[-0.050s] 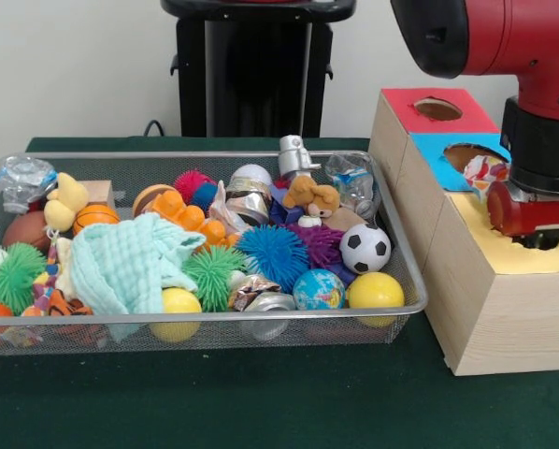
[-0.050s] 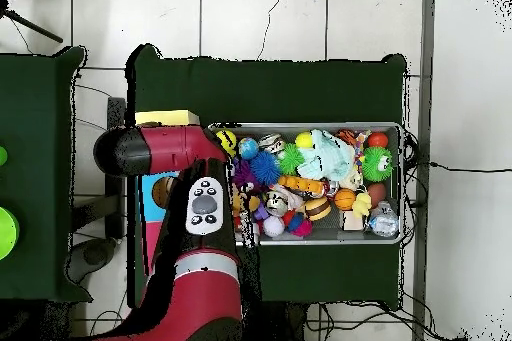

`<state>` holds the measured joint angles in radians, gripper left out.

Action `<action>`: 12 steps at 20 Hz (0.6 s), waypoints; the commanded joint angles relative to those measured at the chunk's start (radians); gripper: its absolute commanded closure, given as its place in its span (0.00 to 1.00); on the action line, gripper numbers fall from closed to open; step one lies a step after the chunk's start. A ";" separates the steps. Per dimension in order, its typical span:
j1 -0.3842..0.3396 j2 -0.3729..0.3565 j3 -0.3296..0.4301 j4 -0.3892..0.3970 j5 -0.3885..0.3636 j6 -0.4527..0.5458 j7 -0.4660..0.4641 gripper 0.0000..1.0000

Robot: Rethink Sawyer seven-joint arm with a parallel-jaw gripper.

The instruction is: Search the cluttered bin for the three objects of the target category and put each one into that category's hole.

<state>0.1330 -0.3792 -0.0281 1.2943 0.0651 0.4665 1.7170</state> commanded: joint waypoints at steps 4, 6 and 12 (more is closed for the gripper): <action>-0.022 -0.083 0.003 0.064 -0.019 0.213 0.078 1.00; -0.004 -0.181 -0.044 0.047 -0.035 0.371 0.052 1.00; 0.006 -0.258 -0.081 -0.041 -0.088 0.619 0.002 1.00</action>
<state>0.1425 -0.5011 -0.0743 1.2897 0.0409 0.7864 1.7173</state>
